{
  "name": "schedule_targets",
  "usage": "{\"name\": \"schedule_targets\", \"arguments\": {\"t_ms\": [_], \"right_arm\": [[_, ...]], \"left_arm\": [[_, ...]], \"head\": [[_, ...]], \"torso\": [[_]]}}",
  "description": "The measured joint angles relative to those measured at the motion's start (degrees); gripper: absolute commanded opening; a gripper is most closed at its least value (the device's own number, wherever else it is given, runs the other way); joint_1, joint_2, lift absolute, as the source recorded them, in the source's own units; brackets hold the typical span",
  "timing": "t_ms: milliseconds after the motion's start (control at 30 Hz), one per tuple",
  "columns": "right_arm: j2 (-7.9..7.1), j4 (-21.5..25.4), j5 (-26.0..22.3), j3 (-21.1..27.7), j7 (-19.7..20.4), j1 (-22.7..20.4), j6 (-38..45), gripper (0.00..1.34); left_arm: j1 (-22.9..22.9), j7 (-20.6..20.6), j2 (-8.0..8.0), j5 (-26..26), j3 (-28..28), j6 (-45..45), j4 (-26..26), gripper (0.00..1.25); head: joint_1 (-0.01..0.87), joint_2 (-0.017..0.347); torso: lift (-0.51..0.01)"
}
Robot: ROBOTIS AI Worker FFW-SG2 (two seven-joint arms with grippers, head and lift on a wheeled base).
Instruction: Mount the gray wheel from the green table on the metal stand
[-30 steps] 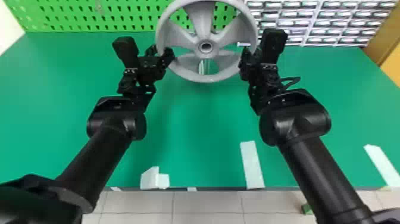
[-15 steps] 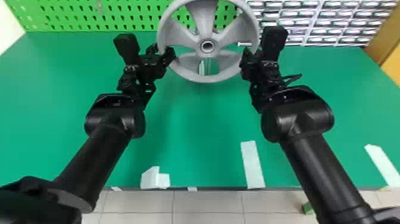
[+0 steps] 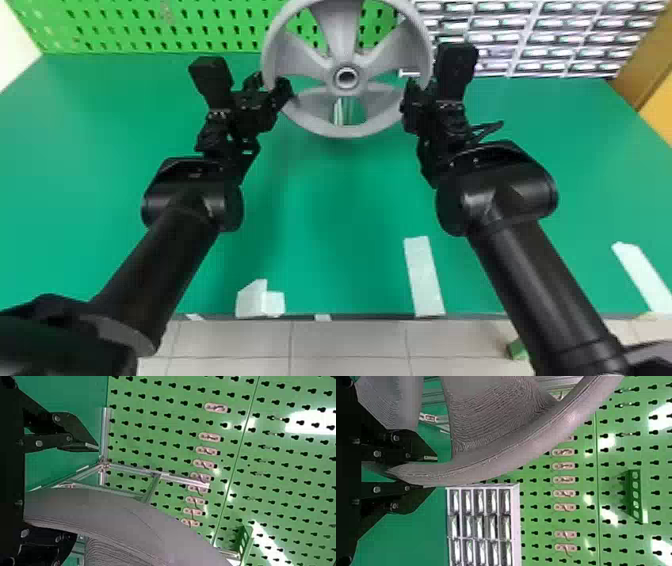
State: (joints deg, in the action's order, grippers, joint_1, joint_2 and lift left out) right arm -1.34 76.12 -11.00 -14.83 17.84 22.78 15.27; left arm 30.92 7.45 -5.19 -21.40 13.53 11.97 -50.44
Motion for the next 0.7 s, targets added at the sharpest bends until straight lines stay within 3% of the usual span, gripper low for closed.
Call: {"name": "schedule_targets", "arguments": {"t_ms": [700], "right_arm": [[0.00,-1.95,0.01,-0.73,0.00,0.87,-1.42,0.18]], "left_arm": [[1.50,0.00,0.01,0.18,-0.25,1.50,3.00,0.48]], "head": [[0.867,0.052]], "torso": [[-0.100]]}}
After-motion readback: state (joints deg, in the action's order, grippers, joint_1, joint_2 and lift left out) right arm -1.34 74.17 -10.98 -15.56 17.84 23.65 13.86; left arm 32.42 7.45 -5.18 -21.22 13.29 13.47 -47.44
